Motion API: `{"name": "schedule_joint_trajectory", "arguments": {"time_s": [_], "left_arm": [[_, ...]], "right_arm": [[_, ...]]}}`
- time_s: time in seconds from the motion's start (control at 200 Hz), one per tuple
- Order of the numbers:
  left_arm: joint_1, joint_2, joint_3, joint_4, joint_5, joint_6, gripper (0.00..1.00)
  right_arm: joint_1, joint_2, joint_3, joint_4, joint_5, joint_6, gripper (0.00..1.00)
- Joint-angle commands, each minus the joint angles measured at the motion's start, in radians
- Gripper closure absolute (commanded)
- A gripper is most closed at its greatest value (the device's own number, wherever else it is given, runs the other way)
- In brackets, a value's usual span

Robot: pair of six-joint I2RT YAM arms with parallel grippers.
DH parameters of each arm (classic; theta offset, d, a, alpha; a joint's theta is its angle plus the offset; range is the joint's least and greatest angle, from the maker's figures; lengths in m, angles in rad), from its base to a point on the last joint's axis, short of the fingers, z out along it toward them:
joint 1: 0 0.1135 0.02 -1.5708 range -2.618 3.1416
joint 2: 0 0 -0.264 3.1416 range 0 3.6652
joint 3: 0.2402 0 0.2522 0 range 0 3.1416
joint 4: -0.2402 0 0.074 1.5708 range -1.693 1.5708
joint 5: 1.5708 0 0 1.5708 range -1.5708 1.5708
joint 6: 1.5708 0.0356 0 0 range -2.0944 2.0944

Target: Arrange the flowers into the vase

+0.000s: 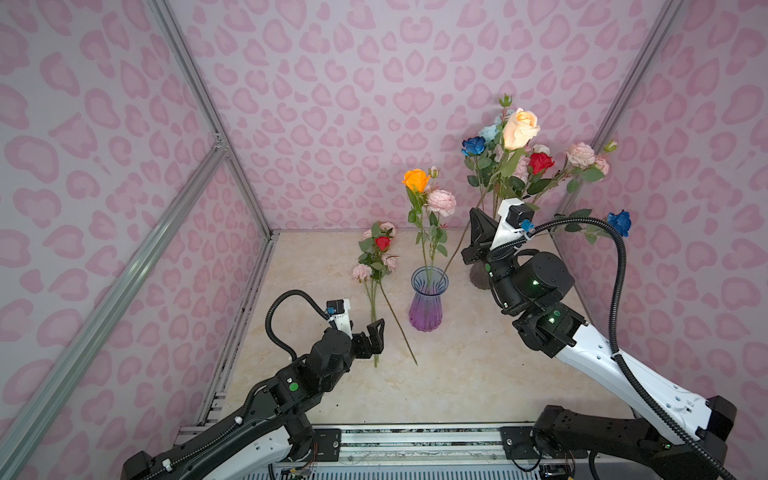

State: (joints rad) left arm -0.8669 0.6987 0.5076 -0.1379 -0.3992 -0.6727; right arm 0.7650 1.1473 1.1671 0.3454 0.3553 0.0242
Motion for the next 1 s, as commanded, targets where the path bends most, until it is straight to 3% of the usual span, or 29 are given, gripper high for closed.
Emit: {"name": "schedule_joint_trajectory", "arguments": {"time_s": [0.0,0.49,0.785,0.995], "left_arm": [[0.0,0.005,0.007,0.011,0.005,-0.006,0.02],[0.0,-0.03,-0.037,0.021,0.007,-0.03,0.01],[0.0,-0.026,-0.043,0.017,0.004,-0.031,0.01],[0.0,-0.03,-0.05,0.02,-0.002,-0.034,0.01]], "right_arm": [[-0.008,0.002,-0.009,-0.001,-0.024,0.038,0.97],[-0.009,0.035,-0.108,-0.052,-0.035,0.123,0.95],[-0.007,0.115,-0.12,-0.154,-0.07,0.2,0.84],[-0.004,0.108,-0.15,-0.158,-0.079,0.201,0.83]]}}
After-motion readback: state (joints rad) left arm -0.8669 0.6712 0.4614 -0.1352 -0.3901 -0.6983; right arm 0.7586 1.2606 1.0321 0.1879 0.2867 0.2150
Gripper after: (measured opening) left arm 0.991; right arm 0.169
